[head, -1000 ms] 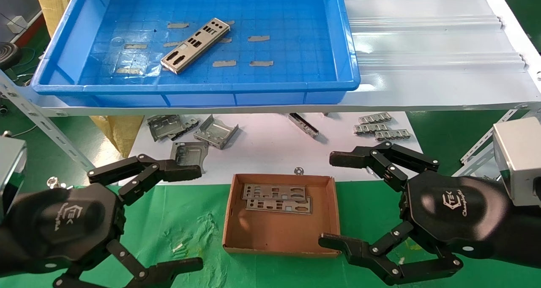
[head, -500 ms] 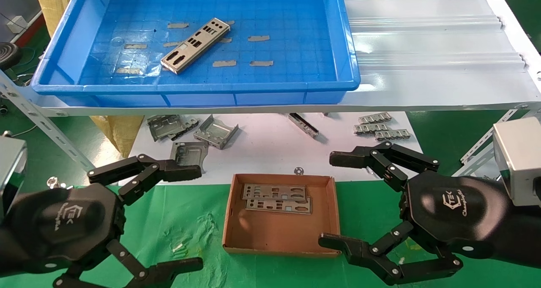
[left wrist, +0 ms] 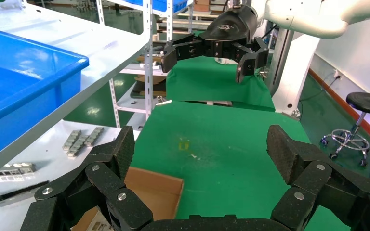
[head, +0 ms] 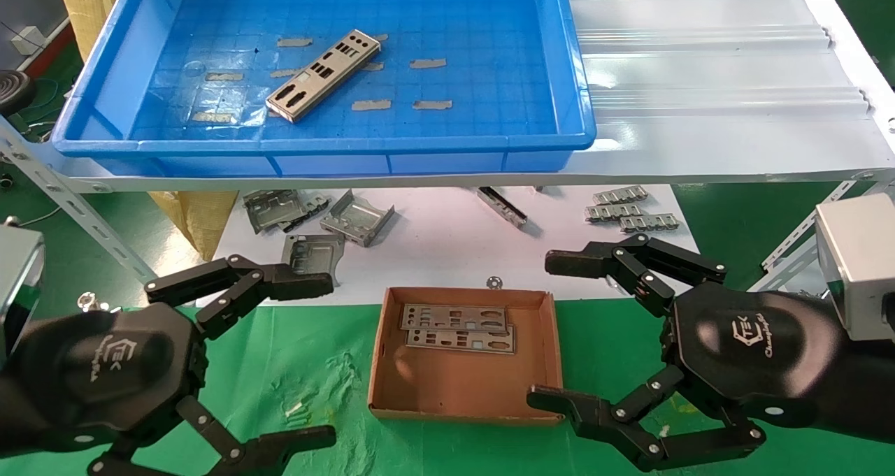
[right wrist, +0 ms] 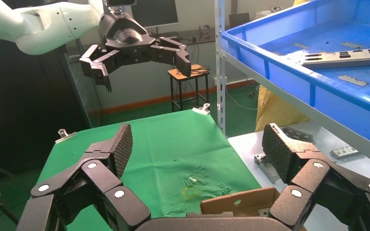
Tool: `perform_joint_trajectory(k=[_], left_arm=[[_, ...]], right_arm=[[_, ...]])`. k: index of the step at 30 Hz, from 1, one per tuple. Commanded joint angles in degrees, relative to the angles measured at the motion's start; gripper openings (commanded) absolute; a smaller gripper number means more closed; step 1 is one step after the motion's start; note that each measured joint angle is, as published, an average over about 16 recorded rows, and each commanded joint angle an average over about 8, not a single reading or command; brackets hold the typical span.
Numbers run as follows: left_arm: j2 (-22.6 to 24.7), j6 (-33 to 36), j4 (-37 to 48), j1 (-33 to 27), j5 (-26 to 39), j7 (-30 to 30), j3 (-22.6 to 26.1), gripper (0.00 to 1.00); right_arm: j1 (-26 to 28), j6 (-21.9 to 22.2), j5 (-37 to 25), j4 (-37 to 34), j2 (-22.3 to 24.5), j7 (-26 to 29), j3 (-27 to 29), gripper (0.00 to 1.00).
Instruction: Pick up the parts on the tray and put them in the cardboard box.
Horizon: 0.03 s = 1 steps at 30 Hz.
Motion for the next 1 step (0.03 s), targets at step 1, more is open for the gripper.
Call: perform_joint_trajectory(k=[1], left_arm=[[0.00,0.00,0.00,0.00,0.00,0.00,0.00,1.00]], right_arm=[[0.00,0.00,0.00,0.00,0.00,0.00,0.00,1.00]])
